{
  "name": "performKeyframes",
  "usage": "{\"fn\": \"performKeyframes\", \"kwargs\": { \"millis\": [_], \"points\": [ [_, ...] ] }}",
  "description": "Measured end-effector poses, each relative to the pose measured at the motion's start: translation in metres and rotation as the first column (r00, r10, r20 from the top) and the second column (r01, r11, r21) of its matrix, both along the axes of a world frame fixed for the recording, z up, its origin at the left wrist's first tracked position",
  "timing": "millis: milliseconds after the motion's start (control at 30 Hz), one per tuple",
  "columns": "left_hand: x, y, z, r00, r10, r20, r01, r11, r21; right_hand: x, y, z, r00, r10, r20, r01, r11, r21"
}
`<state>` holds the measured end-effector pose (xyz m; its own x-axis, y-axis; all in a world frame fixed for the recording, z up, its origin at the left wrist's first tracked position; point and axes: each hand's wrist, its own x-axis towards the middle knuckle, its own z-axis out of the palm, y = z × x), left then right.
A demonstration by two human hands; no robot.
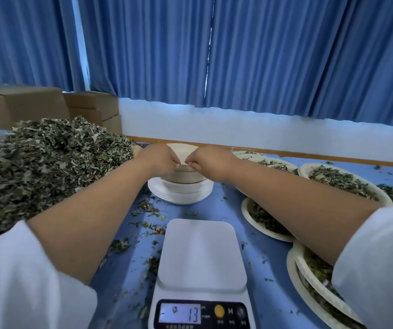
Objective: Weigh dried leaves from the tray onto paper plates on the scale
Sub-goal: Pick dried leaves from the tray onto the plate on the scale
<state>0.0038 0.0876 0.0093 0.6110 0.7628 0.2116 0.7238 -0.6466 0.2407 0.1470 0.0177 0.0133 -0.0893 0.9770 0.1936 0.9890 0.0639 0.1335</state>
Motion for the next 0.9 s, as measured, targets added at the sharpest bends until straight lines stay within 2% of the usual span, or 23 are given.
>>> {"fn": "performKeyframes", "kwargs": {
  "millis": [133,300,400,567,633,733,900],
  "points": [
    [0.0,0.004,-0.008,1.0,-0.004,-0.028,0.006,0.998,0.062,0.002,-0.001,-0.004,0.999,0.019,-0.031,-0.02,1.0,-0.011],
    [-0.001,0.007,-0.014,0.997,0.074,-0.034,-0.065,0.976,0.207,0.003,0.003,-0.008,0.998,0.027,-0.06,-0.025,0.999,0.043],
    [-0.002,0.009,-0.009,0.999,0.044,-0.013,-0.04,0.97,0.239,0.002,0.006,-0.008,0.995,0.021,-0.1,-0.015,0.998,0.06],
    [-0.005,0.0,-0.003,0.998,0.033,0.046,-0.046,0.945,0.323,0.008,0.001,-0.002,0.952,0.065,-0.3,-0.024,0.99,0.136],
    [-0.006,-0.008,-0.002,0.997,0.041,0.069,-0.064,0.931,0.359,0.008,-0.004,0.0,0.969,0.069,-0.237,-0.035,0.989,0.146],
    [-0.008,-0.02,0.001,0.992,0.044,0.115,-0.085,0.919,0.386,0.004,-0.013,0.001,0.998,0.05,-0.022,-0.045,0.981,0.191],
    [-0.022,-0.051,0.001,0.983,-0.051,0.177,-0.023,0.919,0.393,-0.001,-0.045,0.0,0.997,0.002,0.071,-0.023,0.956,0.291]
  ]
}}
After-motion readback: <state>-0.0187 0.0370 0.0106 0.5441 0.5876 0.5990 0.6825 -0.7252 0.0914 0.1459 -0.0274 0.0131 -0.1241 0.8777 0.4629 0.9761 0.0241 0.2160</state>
